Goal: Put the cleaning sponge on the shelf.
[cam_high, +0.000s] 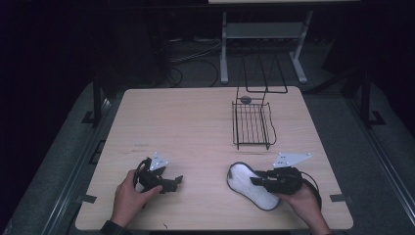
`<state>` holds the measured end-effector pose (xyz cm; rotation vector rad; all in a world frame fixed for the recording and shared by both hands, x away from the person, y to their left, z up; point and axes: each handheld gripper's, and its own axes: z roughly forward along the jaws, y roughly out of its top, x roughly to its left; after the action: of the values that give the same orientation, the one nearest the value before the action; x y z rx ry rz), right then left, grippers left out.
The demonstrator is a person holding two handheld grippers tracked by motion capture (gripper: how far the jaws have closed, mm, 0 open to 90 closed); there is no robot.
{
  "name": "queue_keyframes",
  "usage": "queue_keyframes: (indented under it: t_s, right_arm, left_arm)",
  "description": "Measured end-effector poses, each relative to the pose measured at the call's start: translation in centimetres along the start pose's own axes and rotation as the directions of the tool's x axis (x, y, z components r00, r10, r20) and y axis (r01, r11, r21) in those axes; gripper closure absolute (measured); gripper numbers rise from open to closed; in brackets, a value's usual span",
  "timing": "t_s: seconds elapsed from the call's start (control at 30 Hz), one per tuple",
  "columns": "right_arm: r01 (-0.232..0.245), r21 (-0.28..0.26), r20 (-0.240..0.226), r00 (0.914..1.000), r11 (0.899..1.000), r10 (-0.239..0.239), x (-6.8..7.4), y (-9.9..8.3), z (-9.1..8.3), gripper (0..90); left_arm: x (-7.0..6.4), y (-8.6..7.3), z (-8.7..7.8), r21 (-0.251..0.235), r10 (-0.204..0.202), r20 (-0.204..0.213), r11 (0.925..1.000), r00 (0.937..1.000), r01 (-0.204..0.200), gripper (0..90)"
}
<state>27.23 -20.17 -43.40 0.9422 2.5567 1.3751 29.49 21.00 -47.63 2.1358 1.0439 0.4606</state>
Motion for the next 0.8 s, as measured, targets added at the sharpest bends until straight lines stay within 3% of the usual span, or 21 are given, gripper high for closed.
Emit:
queue_keyframes:
  t_s: [0.2, 0.8]
  right_arm:
    - [-0.011, -0.022, -0.003, 0.9999, 1.000, 0.011, -0.1, 0.1, -0.7, 79.3]
    - [-0.023, -0.075, 0.066, 0.9974, 0.997, 0.028, -1.1, -0.3, -3.0, 79.2]
  left_arm:
    - [0.0, 0.0, 0.0, 0.000, 0.000, 0.000, 1.0000, 1.0000, 0.000, 12.4]
    - [0.0, 0.0, 0.0, 0.001, 0.000, 0.000, 1.0000, 1.0000, 0.000, 12.4]
